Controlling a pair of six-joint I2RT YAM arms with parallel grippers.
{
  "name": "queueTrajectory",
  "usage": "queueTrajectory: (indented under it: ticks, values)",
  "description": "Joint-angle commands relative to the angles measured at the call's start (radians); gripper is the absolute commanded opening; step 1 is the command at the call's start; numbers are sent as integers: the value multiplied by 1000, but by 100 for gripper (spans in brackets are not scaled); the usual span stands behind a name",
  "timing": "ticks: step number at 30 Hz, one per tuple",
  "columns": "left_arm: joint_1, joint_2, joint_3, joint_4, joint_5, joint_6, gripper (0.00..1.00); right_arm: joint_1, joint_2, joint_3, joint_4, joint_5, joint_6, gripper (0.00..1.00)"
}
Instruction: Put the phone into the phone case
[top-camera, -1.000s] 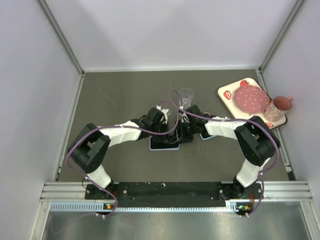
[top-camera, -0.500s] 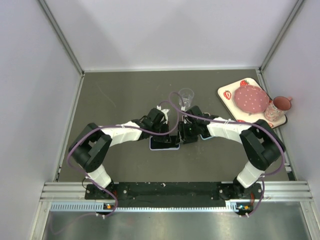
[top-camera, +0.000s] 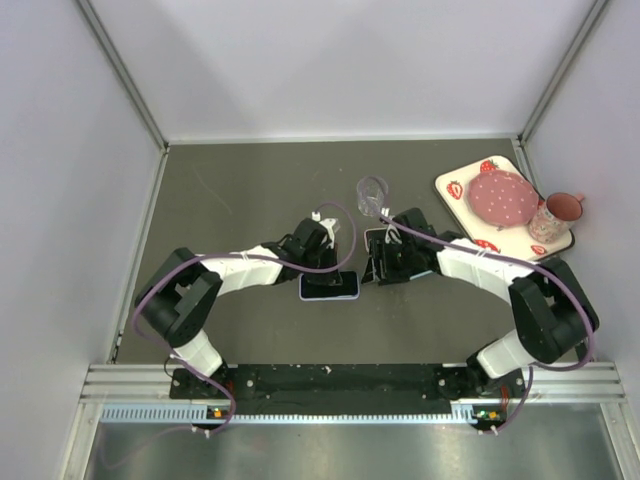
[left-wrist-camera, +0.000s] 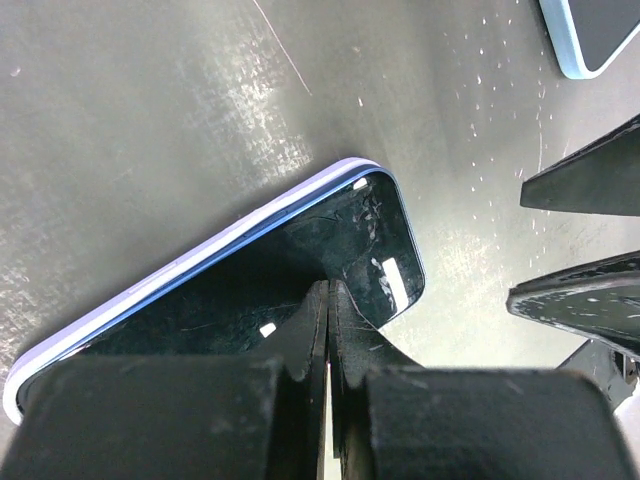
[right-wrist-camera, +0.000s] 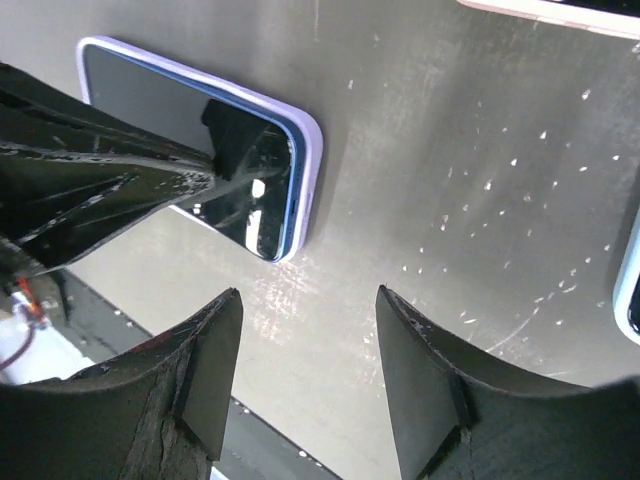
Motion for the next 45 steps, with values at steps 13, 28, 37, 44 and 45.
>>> queueTrajectory:
  ticks: [13, 28, 37, 44, 45]
  values:
    - [24, 1, -121, -185, -125, 51, 0, -54, 70, -67, 252, -248, 96, 45]
    - [26, -4, -107, -192, -119, 61, 0, -39, 273, -28, 228, -208, 76, 23]
    - [26, -5, -96, -198, -120, 64, 0, 12, 340, 37, 99, -45, 9, 0]
    - [26, -10, -96, -202, -126, 65, 0, 58, 313, 57, 48, 70, -14, 0]
    - [26, -10, -96, -201, -129, 68, 0, 58, 290, 60, 53, 67, -17, 2]
